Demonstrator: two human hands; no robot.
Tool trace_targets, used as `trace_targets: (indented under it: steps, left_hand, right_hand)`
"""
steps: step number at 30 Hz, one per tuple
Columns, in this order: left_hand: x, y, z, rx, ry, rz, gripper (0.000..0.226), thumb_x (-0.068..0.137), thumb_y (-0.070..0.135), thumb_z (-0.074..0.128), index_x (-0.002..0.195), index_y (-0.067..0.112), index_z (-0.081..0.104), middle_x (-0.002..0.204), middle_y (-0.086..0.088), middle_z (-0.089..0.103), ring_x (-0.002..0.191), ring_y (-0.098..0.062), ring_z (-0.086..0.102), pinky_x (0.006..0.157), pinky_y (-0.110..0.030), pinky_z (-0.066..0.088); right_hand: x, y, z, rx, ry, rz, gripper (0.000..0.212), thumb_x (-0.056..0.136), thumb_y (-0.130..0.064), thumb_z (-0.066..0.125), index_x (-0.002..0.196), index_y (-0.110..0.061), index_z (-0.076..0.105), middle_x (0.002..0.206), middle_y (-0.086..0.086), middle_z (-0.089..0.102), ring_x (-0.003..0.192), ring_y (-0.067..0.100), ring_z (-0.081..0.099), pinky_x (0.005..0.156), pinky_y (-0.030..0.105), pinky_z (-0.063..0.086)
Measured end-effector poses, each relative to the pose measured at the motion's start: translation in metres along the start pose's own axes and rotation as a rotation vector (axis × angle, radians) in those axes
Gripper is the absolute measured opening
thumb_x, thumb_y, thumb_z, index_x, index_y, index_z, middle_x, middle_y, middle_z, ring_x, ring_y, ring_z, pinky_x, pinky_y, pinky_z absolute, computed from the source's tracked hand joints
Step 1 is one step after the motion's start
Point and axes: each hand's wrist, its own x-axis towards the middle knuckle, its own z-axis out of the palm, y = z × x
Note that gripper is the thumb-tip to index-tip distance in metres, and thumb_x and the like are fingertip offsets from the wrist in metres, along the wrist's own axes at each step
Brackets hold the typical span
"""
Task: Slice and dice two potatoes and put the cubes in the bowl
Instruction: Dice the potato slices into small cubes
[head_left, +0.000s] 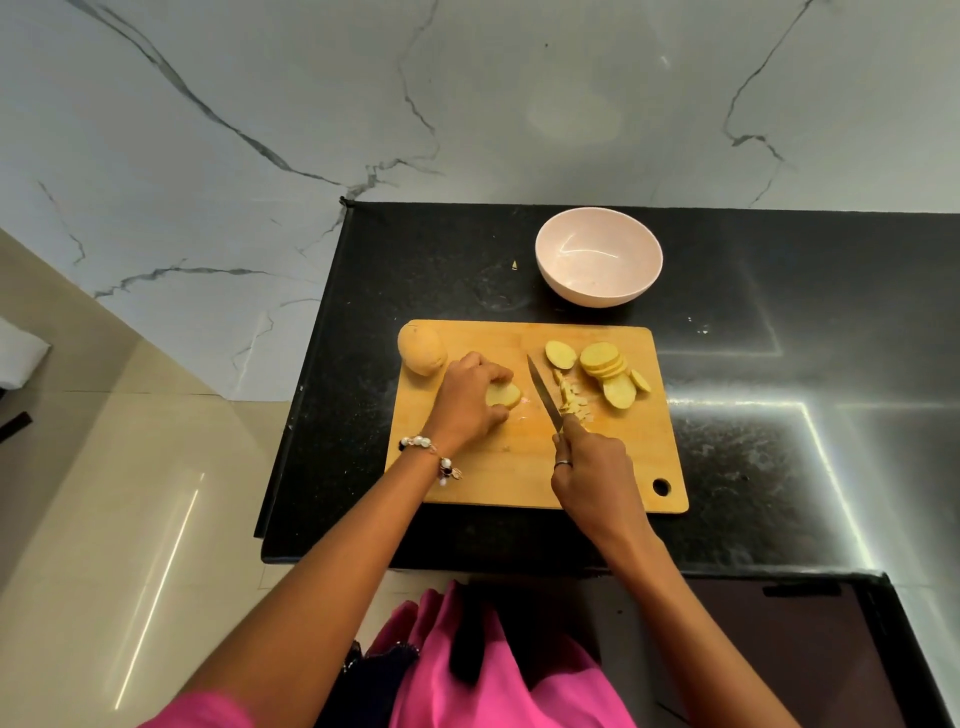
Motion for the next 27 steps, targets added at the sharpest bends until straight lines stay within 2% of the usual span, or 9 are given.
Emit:
trace_targets:
  steps: [2, 7, 11, 15, 22, 27]
  left_hand:
    - [-0.001, -0.003, -0.005, -0.021, -0.032, 0.015, 0.057, 0.073, 0.018, 0.078, 0.126, 0.018, 0.058, 0.116, -0.001, 0.053, 0.106, -0.016, 0.050, 0.091, -0.022, 0.042]
    - [-0.004, -0.002, -0.001, -0.056, 0.037, -0.027, 0.060, 0.072, 0.023, 0.080, 0.127, 0.012, 0.058, 0.110, -0.004, 0.052, 0.099, -0.017, 0.051, 0.089, -0.025, 0.045]
    - [-0.005, 0.000, -0.001, -0.082, 0.054, -0.041, 0.057, 0.070, 0.023, 0.081, 0.122, 0.012, 0.062, 0.108, -0.007, 0.053, 0.099, -0.020, 0.052, 0.090, -0.030, 0.046]
    - [-0.005, 0.000, 0.001, -0.097, 0.084, -0.051, 0.054, 0.070, 0.023, 0.081, 0.119, 0.011, 0.064, 0.107, -0.007, 0.055, 0.096, -0.019, 0.053, 0.088, -0.027, 0.045]
    - [-0.007, 0.000, 0.002, -0.143, 0.139, -0.064, 0.053, 0.066, 0.026, 0.083, 0.114, 0.011, 0.067, 0.102, -0.005, 0.057, 0.086, -0.015, 0.052, 0.082, -0.030, 0.048]
    - [-0.009, 0.000, 0.002, -0.149, 0.132, -0.060, 0.052, 0.068, 0.023, 0.082, 0.116, 0.010, 0.066, 0.106, -0.005, 0.057, 0.083, -0.013, 0.051, 0.083, -0.029, 0.049]
  right_hand:
    - [0.000, 0.000, 0.003, -0.024, -0.023, -0.017, 0.041, 0.095, -0.013, 0.043, 0.136, -0.005, 0.045, 0.092, 0.018, 0.067, 0.083, 0.036, 0.060, 0.060, 0.031, 0.033]
    - [0.000, -0.008, 0.015, -0.100, -0.083, -0.016, 0.044, 0.098, -0.017, 0.038, 0.141, -0.009, 0.037, 0.101, 0.017, 0.063, 0.091, 0.036, 0.058, 0.064, 0.033, 0.033]
    - [-0.001, -0.017, 0.024, -0.188, -0.131, 0.030, 0.052, 0.095, -0.008, 0.035, 0.146, -0.007, 0.025, 0.108, 0.016, 0.058, 0.094, 0.035, 0.057, 0.070, 0.037, 0.041]
    - [0.004, -0.029, 0.029, -0.273, -0.157, 0.023, 0.055, 0.094, -0.002, 0.029, 0.148, -0.003, 0.016, 0.113, 0.019, 0.055, 0.096, 0.038, 0.056, 0.071, 0.038, 0.039]
    - [-0.025, -0.019, 0.028, -0.307, -0.194, -0.016, 0.059, 0.092, -0.001, 0.031, 0.148, 0.001, 0.012, 0.114, 0.020, 0.054, 0.089, 0.038, 0.059, 0.063, 0.036, 0.031]
    - [-0.035, -0.018, 0.015, -0.224, -0.194, 0.050, 0.054, 0.096, -0.008, 0.032, 0.148, -0.006, 0.017, 0.109, 0.015, 0.055, 0.093, 0.035, 0.056, 0.066, 0.034, 0.032]
